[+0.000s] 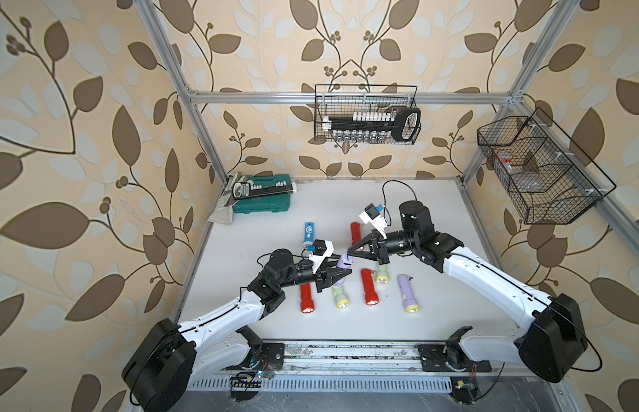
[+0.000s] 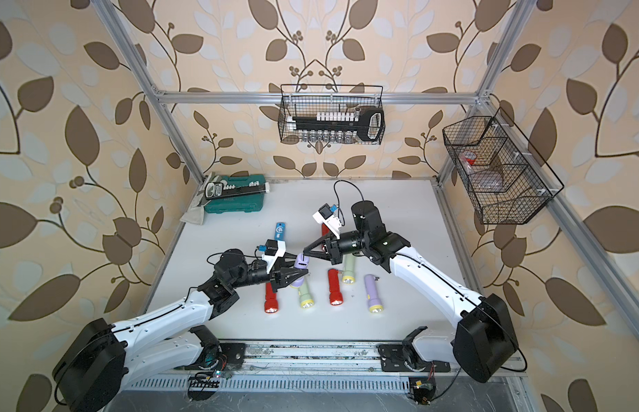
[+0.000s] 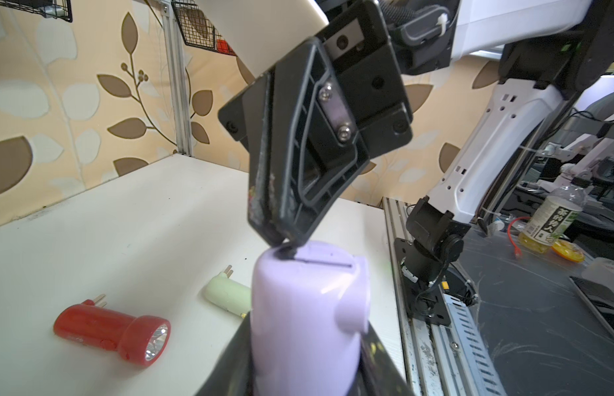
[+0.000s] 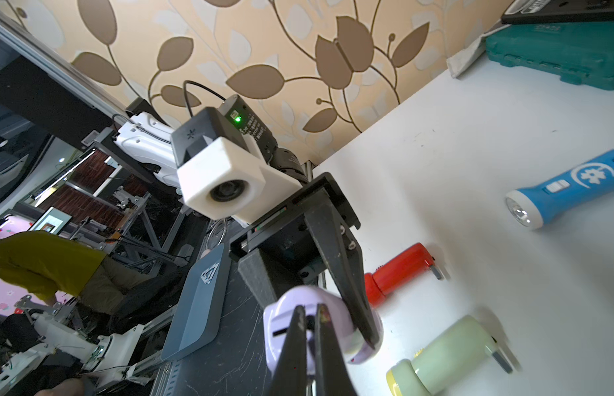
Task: Close the plug at the bottom of the flashlight
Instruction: Close the plug of the flashlight, then place the flashlight at the center of the board.
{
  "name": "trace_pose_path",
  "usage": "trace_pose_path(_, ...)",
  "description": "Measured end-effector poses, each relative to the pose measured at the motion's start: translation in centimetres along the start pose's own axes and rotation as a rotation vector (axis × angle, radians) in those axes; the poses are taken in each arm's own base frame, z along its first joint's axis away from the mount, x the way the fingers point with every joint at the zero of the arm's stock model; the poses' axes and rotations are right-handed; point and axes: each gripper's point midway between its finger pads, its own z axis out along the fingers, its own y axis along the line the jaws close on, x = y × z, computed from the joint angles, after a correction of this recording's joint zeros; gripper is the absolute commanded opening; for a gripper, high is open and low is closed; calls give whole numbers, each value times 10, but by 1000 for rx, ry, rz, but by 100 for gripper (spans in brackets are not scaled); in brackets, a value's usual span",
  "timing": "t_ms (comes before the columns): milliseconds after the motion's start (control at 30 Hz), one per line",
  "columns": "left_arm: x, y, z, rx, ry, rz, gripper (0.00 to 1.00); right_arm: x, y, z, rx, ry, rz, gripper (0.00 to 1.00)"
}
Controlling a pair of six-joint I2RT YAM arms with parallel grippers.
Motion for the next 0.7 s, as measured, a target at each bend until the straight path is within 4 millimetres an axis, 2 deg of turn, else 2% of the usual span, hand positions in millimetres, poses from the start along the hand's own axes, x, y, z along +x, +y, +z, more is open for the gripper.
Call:
trace_pose_path(200, -5, 17, 17, -40, 32, -1, 0, -5, -25, -25, 160, -39, 21, 9)
trace_pose_path(300, 7, 32, 23, -94, 93, -48, 0, -5, -38, -30, 247, -48, 19, 12)
trace_pose_path(467, 23, 60, 32, -206, 213, -137, 0, -3, -72, -40, 443, -69, 37, 15)
trace_pose_path(600, 28, 82, 39, -297, 298, -232, 0, 1, -104, -51, 607, -75, 64, 47)
trace_pose_path(700, 31, 103, 53, -358, 381, -307, 0, 7, -129, -61, 711, -77, 109, 81)
